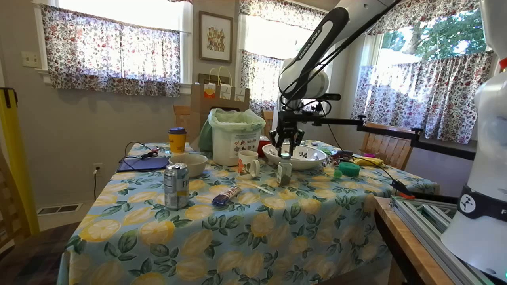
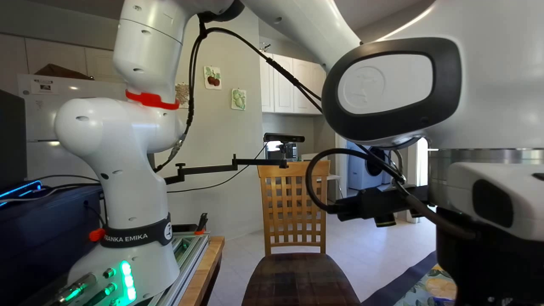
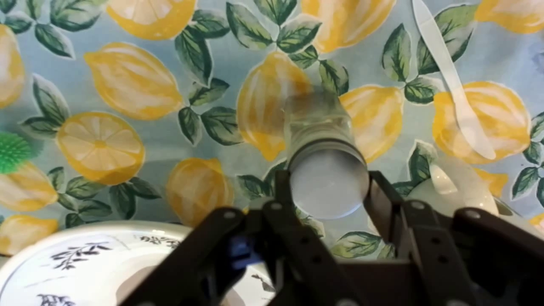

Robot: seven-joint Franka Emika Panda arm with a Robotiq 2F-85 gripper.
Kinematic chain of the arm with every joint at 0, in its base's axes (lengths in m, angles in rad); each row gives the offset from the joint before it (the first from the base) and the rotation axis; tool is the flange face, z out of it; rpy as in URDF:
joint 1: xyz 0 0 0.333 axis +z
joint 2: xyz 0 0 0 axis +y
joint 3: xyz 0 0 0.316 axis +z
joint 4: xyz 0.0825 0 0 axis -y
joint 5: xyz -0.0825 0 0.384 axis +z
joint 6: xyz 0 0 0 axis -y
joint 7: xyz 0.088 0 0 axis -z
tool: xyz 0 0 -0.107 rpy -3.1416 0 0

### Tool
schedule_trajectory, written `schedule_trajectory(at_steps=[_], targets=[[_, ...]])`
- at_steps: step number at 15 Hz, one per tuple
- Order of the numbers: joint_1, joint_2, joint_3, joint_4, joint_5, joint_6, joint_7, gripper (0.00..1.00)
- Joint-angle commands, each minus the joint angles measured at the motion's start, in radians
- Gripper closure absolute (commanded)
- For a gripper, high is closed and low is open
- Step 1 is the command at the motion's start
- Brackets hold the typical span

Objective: Place the lid on the glass jar.

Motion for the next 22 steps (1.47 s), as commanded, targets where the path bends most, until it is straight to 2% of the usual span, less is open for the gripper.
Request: schedule_trajectory(at_steps=[1,22], targets=[[-0.003,-0.021,0.003,-0.008,0.017,-0.014,-0.003,0.78],[-0.004,0.017,-0.002,-0.003,0.015,0.006,0.005,0.78]])
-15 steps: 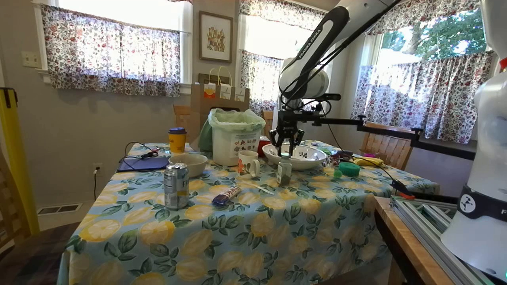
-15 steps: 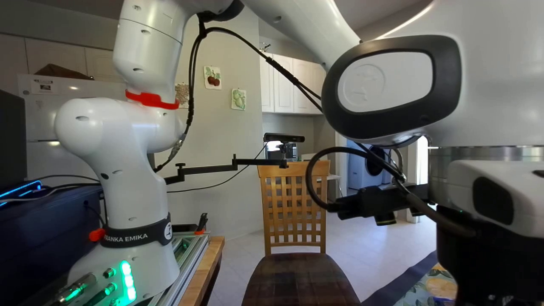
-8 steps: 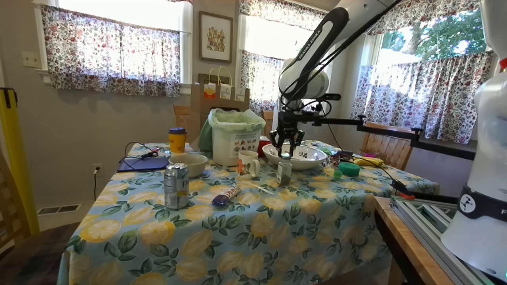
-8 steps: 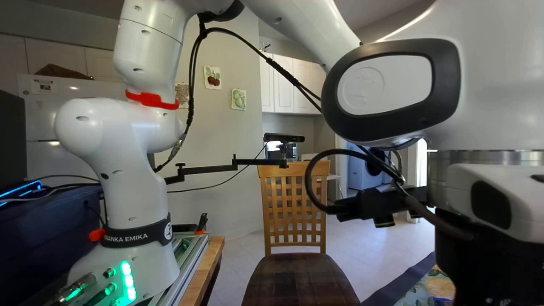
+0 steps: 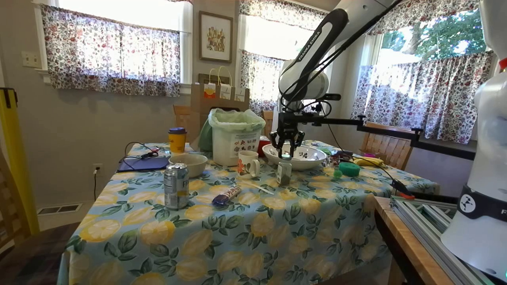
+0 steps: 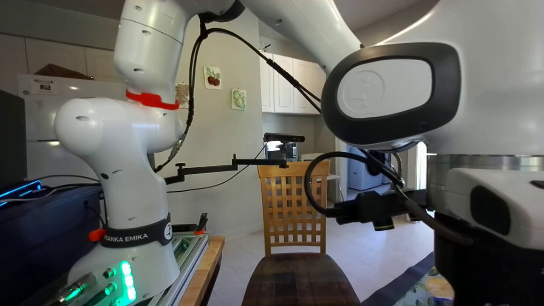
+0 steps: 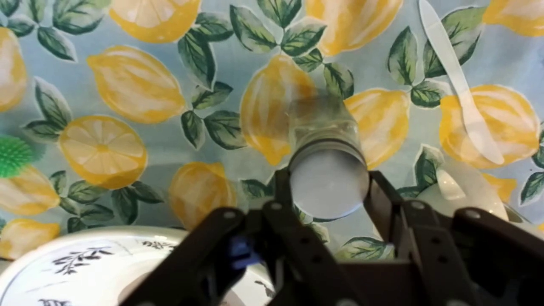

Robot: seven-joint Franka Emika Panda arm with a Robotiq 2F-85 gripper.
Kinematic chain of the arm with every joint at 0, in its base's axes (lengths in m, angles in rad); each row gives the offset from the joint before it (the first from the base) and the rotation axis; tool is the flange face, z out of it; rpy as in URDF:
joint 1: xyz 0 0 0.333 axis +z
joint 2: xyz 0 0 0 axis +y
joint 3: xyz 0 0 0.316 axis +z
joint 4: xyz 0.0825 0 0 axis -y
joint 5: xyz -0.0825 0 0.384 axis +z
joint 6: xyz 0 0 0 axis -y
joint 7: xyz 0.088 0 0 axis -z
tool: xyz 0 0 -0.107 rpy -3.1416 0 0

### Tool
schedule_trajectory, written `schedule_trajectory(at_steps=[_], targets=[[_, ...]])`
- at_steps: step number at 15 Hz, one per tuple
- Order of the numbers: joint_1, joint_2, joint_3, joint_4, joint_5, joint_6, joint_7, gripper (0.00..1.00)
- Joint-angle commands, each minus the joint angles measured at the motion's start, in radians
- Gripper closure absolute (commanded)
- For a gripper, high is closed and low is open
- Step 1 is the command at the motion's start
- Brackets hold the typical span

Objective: Place the lid on the glass jar.

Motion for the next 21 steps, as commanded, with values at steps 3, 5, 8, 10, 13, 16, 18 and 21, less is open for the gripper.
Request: schedule_trajectory(at_steps=[3,5,8,10,13,16,18,21], targets=[[-0.006,0.005,0.002,-0.001,0.019,-0.001,0.001,0.78],[0.001,0.001,-0.002,0.003,0.001,-0.003,-0.002,0.53],[0.002,0.0,-0.004,0.001,-0.003,-0.001,0.001,0.2],[0.003,-0.005,-0.004,-0.002,-0.004,0.0,0.0,0.07],[0.004,-0.024,-0.003,-0.009,-0.006,-0.004,-0.005,0.0],[0.008,-0.088,0.002,-0.022,0.0,-0.04,-0.015,0.0],[0.013,-0.148,0.01,-0.042,-0.002,-0.059,-0.026,0.0],[0.008,-0.243,0.03,-0.05,0.016,-0.136,-0.063,0.0]])
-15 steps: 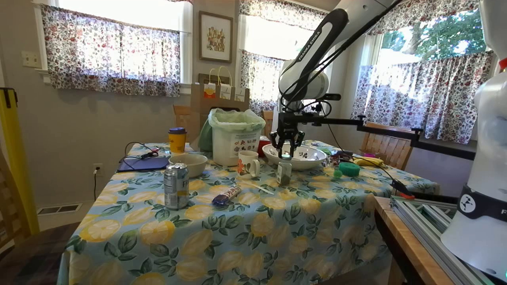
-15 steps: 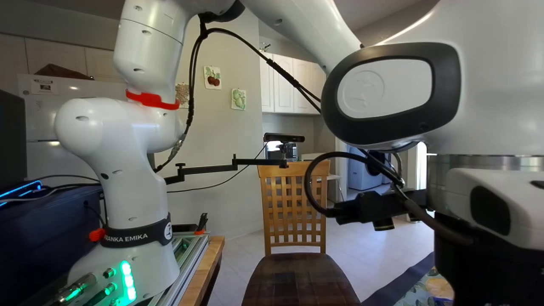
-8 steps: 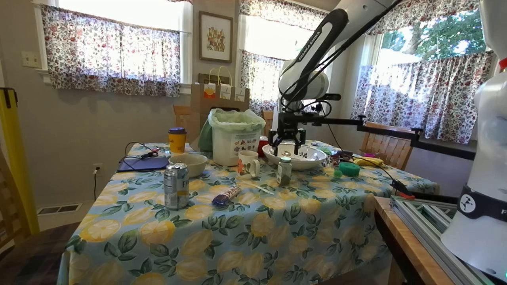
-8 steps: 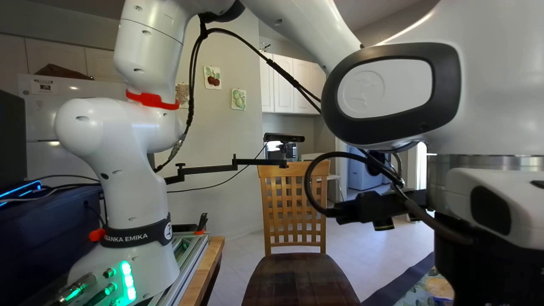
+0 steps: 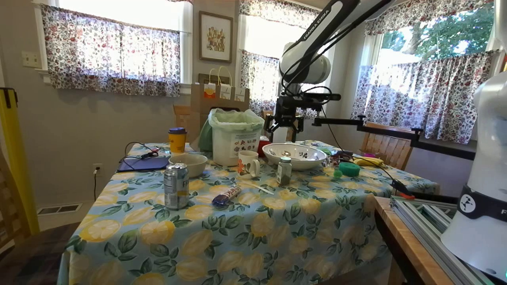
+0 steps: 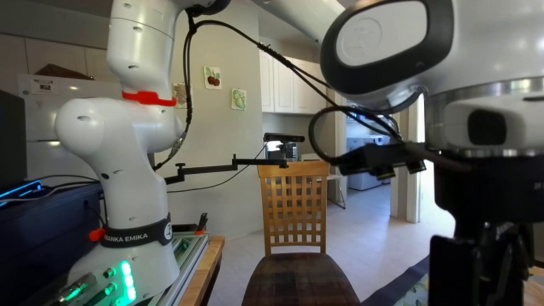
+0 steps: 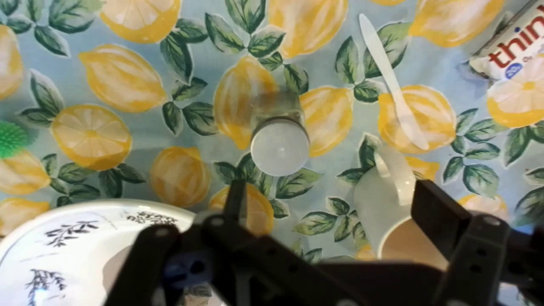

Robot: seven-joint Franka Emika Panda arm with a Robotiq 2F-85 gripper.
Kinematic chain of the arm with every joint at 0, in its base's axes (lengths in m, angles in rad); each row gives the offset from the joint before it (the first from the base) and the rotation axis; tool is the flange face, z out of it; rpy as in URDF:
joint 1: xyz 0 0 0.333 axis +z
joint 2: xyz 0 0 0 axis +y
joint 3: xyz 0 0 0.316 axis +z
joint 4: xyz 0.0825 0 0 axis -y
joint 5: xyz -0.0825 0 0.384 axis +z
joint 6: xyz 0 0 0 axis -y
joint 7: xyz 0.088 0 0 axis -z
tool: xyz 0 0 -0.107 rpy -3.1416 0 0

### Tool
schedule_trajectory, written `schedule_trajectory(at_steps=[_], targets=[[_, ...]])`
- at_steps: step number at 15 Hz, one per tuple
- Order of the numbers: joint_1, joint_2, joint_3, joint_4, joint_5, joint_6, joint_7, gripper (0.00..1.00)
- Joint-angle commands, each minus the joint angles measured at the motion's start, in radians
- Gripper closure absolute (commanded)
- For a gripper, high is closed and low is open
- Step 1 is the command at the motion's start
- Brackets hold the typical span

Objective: Place the lid on the glass jar.

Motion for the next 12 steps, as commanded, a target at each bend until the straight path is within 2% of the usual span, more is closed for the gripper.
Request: schedule_trajectory(at_steps=[1,2,5,12], targets=[[-0.014,-0.145,0.026,-0.042,0.021,-0.085,-0.07,0.0],[-0.013,-0.062,0.023,0.001,-0.002,-0.056,-0.015,0.0],[-0.017,-0.123,0.033,-0.01,-0.001,-0.09,-0.033,0.0],[-0.017,-0.125,0.033,-0.017,-0.001,-0.092,-0.036,0.0]])
